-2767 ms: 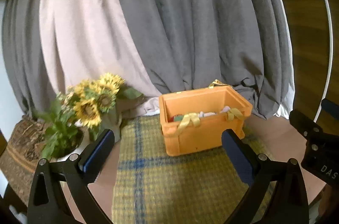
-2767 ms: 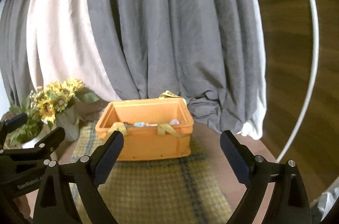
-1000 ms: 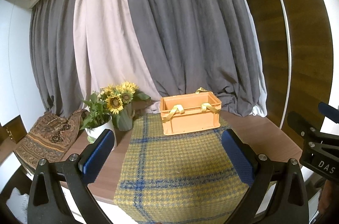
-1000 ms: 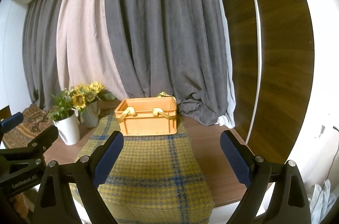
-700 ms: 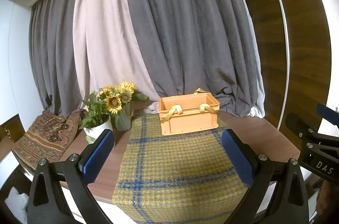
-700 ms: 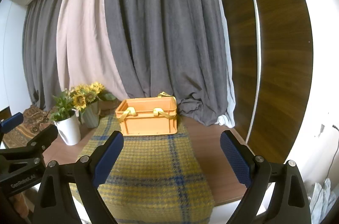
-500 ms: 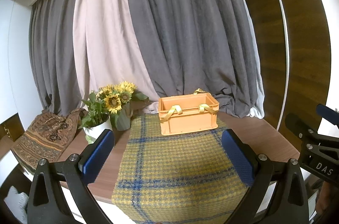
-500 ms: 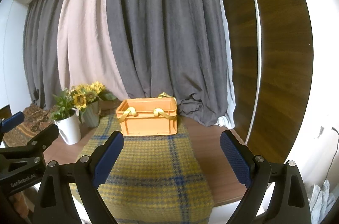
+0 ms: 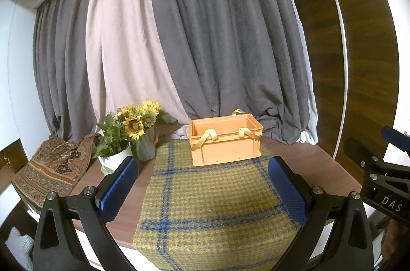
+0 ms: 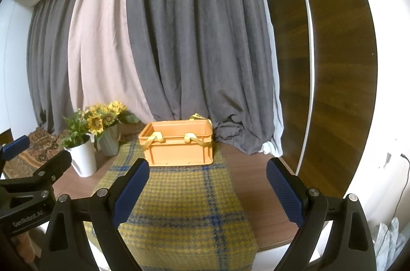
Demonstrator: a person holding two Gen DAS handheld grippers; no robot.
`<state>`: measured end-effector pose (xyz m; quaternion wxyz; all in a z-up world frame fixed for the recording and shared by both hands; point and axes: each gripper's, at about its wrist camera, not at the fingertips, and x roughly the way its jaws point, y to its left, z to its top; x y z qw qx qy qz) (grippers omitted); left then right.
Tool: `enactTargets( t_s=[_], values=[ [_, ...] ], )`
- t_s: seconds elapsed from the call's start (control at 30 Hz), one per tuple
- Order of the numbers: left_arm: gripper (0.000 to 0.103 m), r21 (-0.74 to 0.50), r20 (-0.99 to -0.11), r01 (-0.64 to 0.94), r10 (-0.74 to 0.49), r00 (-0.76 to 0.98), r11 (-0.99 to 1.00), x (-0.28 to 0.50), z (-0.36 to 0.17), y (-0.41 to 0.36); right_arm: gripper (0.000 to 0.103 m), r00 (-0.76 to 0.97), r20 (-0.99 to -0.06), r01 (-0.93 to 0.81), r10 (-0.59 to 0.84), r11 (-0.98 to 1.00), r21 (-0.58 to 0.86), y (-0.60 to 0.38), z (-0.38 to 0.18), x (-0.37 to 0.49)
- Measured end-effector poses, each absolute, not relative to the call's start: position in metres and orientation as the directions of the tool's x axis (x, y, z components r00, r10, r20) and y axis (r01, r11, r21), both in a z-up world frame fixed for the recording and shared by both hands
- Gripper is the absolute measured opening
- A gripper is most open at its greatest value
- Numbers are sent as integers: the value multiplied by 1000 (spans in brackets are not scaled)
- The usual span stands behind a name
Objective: Organize soft objects
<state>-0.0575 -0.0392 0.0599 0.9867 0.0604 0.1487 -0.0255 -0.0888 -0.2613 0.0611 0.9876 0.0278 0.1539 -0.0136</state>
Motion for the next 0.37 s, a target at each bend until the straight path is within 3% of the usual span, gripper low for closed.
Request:
enactTargets(
  t_s=[0.37],
  values=[
    [103, 109, -302, 68, -32, 953, 992, -56, 59, -37, 94, 951, -309, 37, -19, 998, 52, -260, 61, -87]
  ],
)
